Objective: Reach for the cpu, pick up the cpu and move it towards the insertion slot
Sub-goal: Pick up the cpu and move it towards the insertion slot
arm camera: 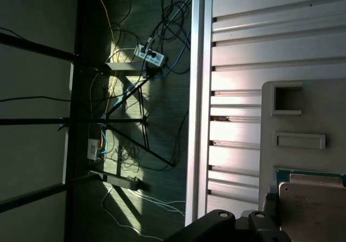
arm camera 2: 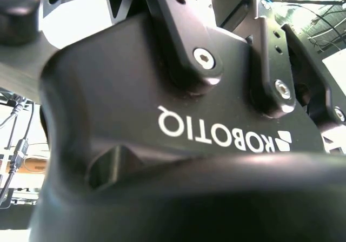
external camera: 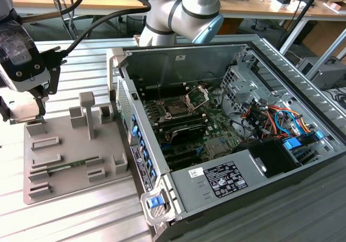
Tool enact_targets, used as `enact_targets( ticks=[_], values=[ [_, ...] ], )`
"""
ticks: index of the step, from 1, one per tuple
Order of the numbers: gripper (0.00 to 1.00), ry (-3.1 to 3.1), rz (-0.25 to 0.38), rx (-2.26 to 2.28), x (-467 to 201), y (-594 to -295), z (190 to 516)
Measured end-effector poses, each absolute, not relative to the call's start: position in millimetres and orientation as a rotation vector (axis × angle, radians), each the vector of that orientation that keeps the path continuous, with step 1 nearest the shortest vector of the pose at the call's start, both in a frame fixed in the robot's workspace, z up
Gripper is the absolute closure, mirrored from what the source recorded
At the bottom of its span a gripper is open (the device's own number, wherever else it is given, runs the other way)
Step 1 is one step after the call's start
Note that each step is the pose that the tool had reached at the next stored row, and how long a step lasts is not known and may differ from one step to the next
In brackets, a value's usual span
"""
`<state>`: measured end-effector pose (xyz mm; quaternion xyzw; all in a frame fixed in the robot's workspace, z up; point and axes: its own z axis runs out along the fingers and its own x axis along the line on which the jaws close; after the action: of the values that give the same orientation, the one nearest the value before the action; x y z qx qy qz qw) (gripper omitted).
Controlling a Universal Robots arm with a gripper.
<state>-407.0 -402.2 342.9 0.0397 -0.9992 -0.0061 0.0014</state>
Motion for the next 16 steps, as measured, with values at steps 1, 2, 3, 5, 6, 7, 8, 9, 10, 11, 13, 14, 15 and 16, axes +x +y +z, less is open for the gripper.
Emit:
enact_targets(
  ticks=[1,2,3,5,6,7,8,9,10,11,13,14,15,16],
  values=[
    [0.45,-3.136,-0.019,0.125,-407.0,-402.3,342.9],
    [0.45,-3.136,-0.019,0.125,-407.0,-402.3,343.1],
    [0.45,-3.136,-0.019,0.125,-407.0,-402.3,343.1],
    [0.45,-3.136,-0.019,0.125,-407.0,-402.3,343.5],
    [0.45,-3.136,-0.019,0.125,-407.0,-402.3,343.6],
    [0.45,-3.136,-0.019,0.125,-407.0,-402.3,343.8],
    [0.45,-3.136,-0.019,0.125,-407.0,-402.3,344.1],
    [0.45,-3.136,-0.019,0.125,-407.0,-402.3,344.7],
    [0.45,-3.136,-0.019,0.125,-406.9,-402.3,345.0],
    [0.45,-3.136,-0.019,0.125,-407.0,-402.3,345.4],
    [0.45,-3.136,-0.019,0.125,-407.0,-402.3,345.9],
    [0.45,-3.136,-0.019,0.125,-407.0,-402.3,346.1],
    [0.45,-3.136,-0.019,0.125,-407.0,-402.3,346.3],
    [0.45,-3.136,-0.019,0.125,-406.9,-402.3,346.5]
  ],
)
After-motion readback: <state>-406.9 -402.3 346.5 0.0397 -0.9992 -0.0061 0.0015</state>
